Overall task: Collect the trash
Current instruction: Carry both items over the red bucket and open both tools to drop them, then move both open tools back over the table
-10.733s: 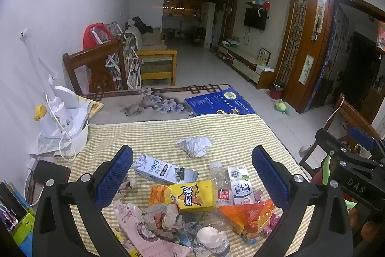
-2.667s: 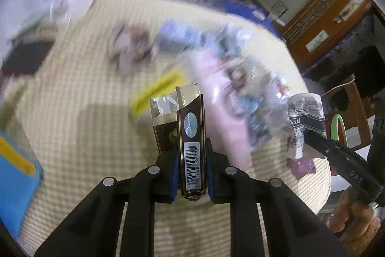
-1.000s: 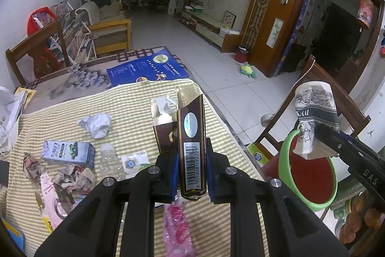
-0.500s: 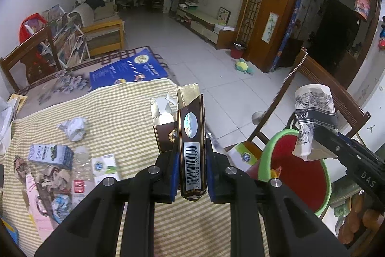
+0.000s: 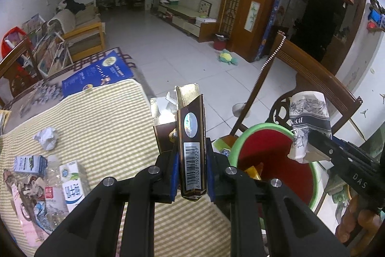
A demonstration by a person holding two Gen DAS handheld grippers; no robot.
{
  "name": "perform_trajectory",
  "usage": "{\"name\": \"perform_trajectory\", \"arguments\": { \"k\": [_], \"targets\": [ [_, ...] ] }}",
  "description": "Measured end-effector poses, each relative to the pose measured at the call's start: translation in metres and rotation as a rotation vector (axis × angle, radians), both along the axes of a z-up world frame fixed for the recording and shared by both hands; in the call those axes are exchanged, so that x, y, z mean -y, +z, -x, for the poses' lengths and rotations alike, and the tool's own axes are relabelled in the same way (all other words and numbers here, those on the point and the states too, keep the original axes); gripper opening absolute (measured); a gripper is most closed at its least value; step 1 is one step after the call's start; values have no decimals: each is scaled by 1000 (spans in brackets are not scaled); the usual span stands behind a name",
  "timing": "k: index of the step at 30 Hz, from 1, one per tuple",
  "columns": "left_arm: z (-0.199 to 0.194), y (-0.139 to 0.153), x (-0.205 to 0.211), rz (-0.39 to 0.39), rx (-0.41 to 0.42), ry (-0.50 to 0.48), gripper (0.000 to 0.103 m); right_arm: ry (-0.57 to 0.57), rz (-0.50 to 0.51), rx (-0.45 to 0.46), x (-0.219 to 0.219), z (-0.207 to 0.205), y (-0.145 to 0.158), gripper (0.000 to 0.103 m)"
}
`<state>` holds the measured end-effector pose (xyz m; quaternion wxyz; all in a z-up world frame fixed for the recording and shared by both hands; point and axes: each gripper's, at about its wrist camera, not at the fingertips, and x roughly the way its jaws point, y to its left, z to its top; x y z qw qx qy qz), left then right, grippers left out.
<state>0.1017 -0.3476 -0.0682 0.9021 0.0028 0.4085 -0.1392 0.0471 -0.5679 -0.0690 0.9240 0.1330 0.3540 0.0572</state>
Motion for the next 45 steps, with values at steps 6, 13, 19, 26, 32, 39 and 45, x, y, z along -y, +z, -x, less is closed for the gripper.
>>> {"name": "perform_trajectory", "arguments": {
  "k": [6, 13, 19, 26, 32, 39, 45],
  "targets": [
    [-2, -1, 23, 2, -14, -32, 16, -38, 10, -26, 22, 6, -7, 27],
    [-7, -2, 49, 3, -23, -75, 16, -86, 4, -52, 45, 11, -14, 27],
    [-9, -7, 70, 8, -38, -129, 16, -133, 0, -67, 59, 17, -18, 30],
    [-11, -13, 96, 28, -64, -212, 16, -220, 6, -32, 76, 30, -12, 54],
    [-11, -16, 118, 39, -82, -286, 17, -251, 15, -5, 76, 38, -6, 54],
    [-7, -22, 116, 42, -92, -307, 34, -263, 21, 5, 67, 44, 0, 55],
    [-2, -17, 83, 65, -77, -267, 34, -236, 26, 10, 47, 40, 5, 58]
  ]
}}
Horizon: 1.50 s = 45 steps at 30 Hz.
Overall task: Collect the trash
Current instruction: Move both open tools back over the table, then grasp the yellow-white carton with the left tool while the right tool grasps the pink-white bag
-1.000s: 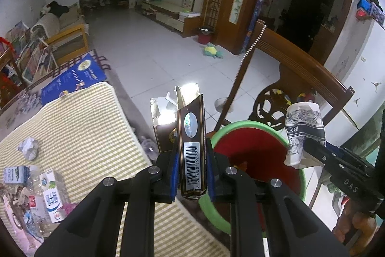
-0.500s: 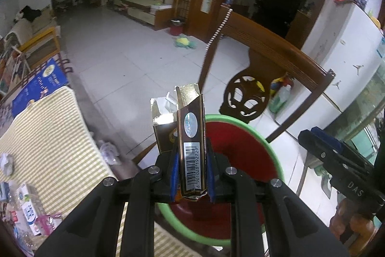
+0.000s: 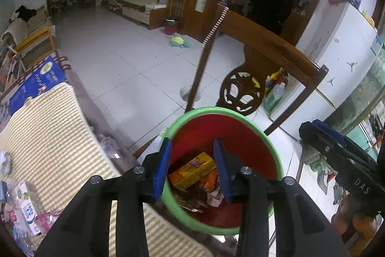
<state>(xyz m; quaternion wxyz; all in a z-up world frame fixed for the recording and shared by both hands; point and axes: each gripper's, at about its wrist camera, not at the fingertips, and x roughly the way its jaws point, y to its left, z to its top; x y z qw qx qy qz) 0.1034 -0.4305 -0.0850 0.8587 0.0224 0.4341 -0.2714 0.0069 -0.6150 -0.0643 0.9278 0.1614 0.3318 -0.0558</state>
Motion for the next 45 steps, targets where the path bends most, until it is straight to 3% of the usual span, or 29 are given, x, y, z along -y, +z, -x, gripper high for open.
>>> {"name": "perform_trajectory", "arguments": {
  "k": [9, 21, 25, 28, 35, 42, 43, 44, 45],
  "targets": [
    [7, 0, -122, 16, -3, 219, 34, 169, 10, -12, -91, -27, 2, 59],
    [47, -33, -361, -27, -76, 630, 34, 444, 13, -63, -265, -40, -3, 61],
    [68, -43, -439, -38, -107, 767, 34, 612, -4, -84, -345, -40, -8, 59],
    [81, -48, -481, -43, -118, 824, 34, 768, -37, -152, -416, -46, -22, 59],
    [115, -66, -543, -22, -160, 905, 34, 987, 20, -297, -541, -47, -64, 59],
    [133, -86, -565, 5, -219, 921, 34, 994, 133, -431, -580, -54, -104, 59],
    [134, -88, -564, 9, -224, 918, 34, 1005, 134, -453, -583, -54, -111, 56],
    [134, -89, -564, 13, -230, 912, 34, 1011, 119, -472, -585, -54, -116, 46],
    [134, -90, -563, 15, -233, 905, 34, 1006, 116, -477, -584, -54, -118, 47]
  ]
}}
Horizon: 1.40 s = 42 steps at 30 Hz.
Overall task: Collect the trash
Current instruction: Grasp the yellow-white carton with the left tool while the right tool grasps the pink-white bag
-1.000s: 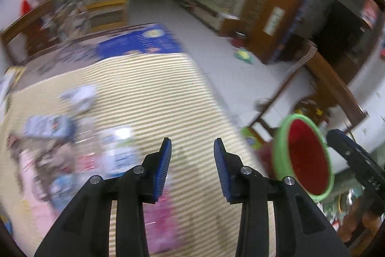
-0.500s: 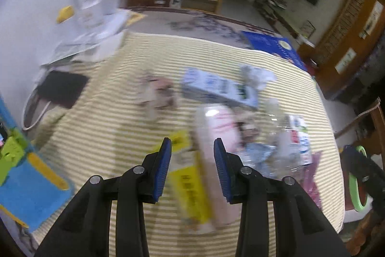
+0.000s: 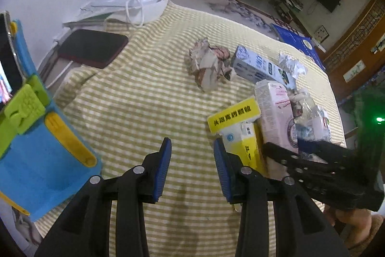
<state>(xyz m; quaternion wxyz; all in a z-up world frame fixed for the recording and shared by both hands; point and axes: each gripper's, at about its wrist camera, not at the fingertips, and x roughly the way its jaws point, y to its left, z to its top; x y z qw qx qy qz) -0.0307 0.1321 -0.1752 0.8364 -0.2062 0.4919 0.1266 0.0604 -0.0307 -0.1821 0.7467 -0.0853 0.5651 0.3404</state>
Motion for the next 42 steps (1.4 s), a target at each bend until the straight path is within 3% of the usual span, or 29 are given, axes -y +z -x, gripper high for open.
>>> {"name": "perform_trajectory", "arguments": {
  "k": [5, 10, 15, 19, 22, 25, 27, 37, 40, 42],
  "targets": [
    [-9, -4, 18, 23, -8, -67, 34, -53, -89, 77, 25, 6, 37, 45],
    [-26, -22, 46, 86, -52, -150, 35, -194, -182, 127, 76, 5, 70, 46],
    [-42, -40, 64, 89, -93, -183, 46, -260, -200, 159, 110, 11, 84, 46],
    [-56, -50, 72, 86, -109, -183, 47, -245, -152, 131, 120, 18, 71, 45],
    [-64, -54, 79, 72, -117, -180, 54, -217, -110, 75, 124, 25, 52, 45],
    [-70, -56, 86, 45, -113, -190, 55, -194, -66, 15, 124, 32, 29, 45],
    [-72, -56, 90, 39, -108, -199, 53, -186, -91, -31, 123, 34, 18, 46],
    [-64, -47, 84, 30, -78, -191, 46, -155, -34, -40, 93, 23, -3, 57],
    [-63, -45, 86, 32, -73, -199, 46, -140, -19, -64, 84, 19, -14, 69],
    [-58, -45, 82, 32, -70, -195, 46, -138, -13, -49, 79, 18, -13, 70]
  ]
}}
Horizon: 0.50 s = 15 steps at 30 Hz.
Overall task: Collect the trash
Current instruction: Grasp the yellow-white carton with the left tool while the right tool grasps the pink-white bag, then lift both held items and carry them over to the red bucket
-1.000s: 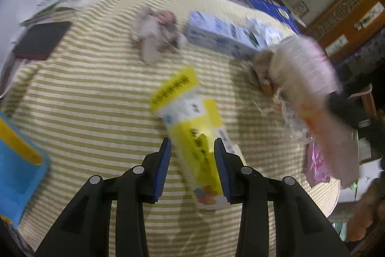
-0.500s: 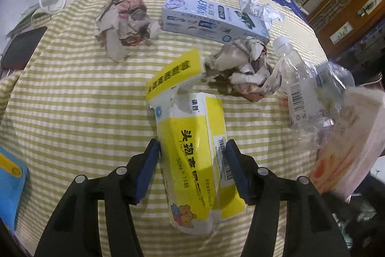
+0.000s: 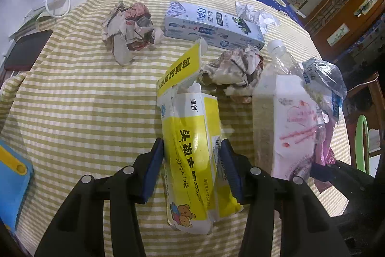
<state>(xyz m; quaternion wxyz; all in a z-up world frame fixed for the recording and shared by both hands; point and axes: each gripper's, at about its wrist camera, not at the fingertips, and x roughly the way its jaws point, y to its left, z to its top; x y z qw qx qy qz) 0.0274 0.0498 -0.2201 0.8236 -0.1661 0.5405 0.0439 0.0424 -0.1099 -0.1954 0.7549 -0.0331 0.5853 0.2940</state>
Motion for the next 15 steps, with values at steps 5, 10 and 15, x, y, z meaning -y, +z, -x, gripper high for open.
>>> {"name": "perform_trajectory", "arguments": {
  "k": [5, 10, 15],
  "targets": [
    [9, 10, -13, -24, 30, 53, 46, 21, -10, 40, -2, 2, 10, 46],
    [12, 31, -24, -37, 89, 84, 46, -11, -71, 95, 10, 3, 36, 43],
    [13, 61, -20, -45, 168, 72, 46, -78, -160, 198, 36, 2, 79, 43]
  ]
}}
